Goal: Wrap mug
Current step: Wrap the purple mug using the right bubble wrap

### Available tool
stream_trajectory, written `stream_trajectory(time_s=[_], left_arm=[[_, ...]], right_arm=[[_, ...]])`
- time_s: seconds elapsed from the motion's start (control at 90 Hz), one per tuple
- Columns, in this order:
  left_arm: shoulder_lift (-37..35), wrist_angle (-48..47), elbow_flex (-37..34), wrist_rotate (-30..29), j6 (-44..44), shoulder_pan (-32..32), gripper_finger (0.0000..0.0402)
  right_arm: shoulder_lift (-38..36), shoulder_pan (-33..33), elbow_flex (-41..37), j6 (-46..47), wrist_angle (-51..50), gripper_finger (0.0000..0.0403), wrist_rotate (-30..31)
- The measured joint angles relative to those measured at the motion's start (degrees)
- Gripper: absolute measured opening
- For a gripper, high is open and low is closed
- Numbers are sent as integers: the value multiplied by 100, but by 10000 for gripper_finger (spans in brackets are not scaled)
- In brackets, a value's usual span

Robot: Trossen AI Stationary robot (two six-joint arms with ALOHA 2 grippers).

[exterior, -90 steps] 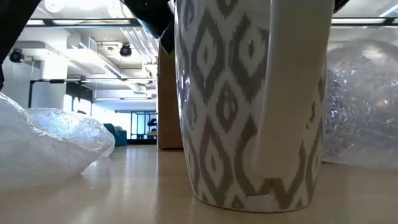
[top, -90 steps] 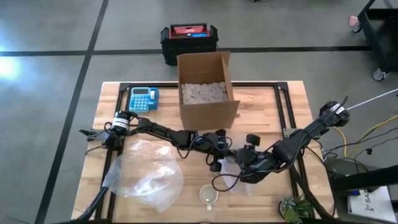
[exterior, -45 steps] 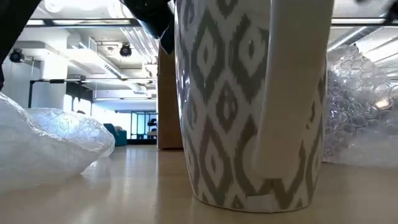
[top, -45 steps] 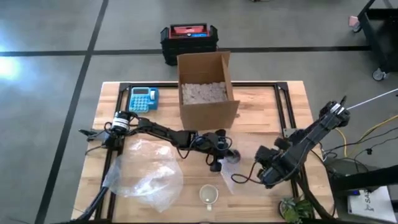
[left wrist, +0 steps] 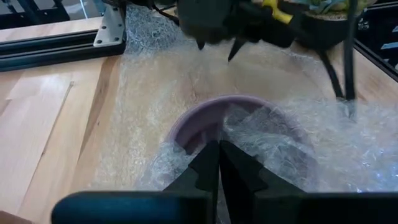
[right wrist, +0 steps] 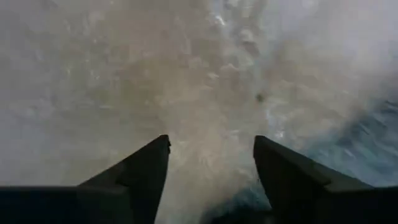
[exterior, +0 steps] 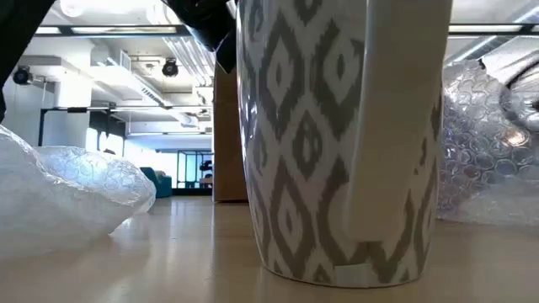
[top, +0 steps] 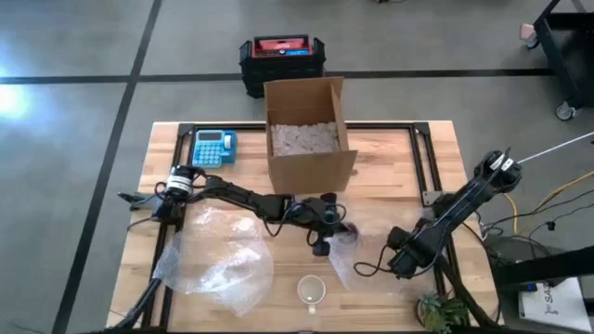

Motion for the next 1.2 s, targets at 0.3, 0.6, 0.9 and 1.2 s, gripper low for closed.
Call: stream_trajectory(time_s=[0.3, 0.6, 0.9, 1.2], left_arm=[[-12, -19, 0, 4, 0, 2, 0], [-14, -16, 2, 5, -3, -2, 0], [-21, -16, 6, 7, -4, -2, 0], [-21, -16, 7, 7, -9, -2, 0]], right_arm=[[-65, 4, -200, -551, 395, 122, 141], [-298, 0, 813, -1018, -686, 15, 987], [-387, -18, 2243, -1711, -1410, 4, 3215], [-338, -471, 2114, -2963, 346, 2, 4963]])
